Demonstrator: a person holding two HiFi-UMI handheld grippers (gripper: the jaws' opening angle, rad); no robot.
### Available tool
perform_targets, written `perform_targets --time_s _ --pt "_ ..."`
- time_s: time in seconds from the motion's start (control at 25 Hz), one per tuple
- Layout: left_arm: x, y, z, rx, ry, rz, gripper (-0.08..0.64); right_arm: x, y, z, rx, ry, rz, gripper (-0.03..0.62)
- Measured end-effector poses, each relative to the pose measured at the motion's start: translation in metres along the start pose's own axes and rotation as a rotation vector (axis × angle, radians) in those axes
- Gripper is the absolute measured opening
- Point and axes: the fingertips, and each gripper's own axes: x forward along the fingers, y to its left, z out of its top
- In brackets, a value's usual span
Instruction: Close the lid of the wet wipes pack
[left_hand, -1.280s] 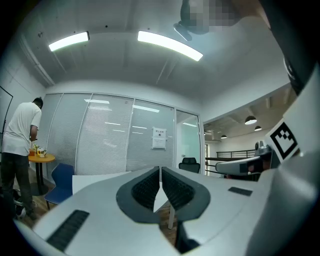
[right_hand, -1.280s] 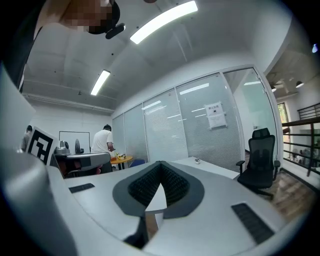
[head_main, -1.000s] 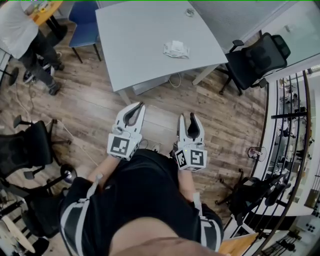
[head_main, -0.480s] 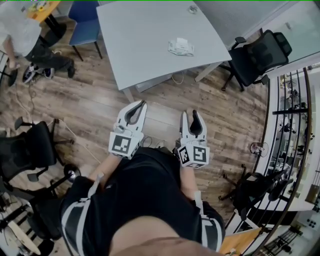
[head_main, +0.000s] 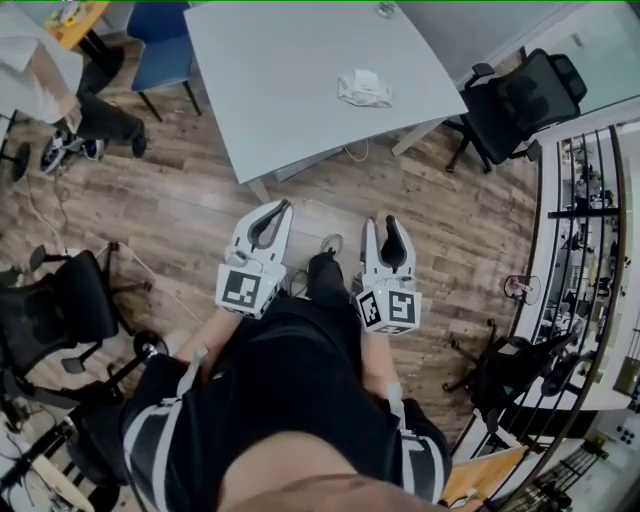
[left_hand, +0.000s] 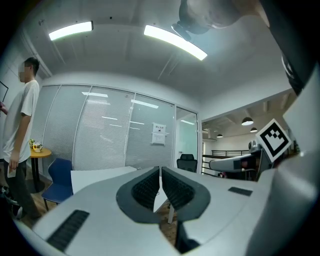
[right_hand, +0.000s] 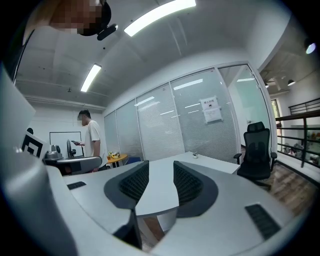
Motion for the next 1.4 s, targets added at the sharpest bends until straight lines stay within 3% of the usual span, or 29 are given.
perform_targets --time_s 0.28,0.6,0.84,1.2,1.4 --pt "0.075 0.007 -0.016 0.022 0.034 0.031 0.032 0.061 -0.055 0.002 0.004 0.01 0.034 0.166" --pt "0.202 0.005 -0.008 0.034 0.043 0.075 0.032 0.154 -0.138 0.034 -0.021 0.011 0.104 0.166" --pt "0.265 0.01 -0.01 0.073 0.071 0.103 0.032 0.209 -0.181 0.045 -0.023 0.03 0.157 0.166" --pt "0.349 0.058 -0.054 0.249 0.212 0.056 0.032 0.29 -0.211 0.032 -0.026 0.085 0.185 0.166" --pt "0.4 0.095 -0.09 0.243 0.287 -0.008 0.032 0.343 -0.224 0.018 -0.03 0.147 0.172 0.166"
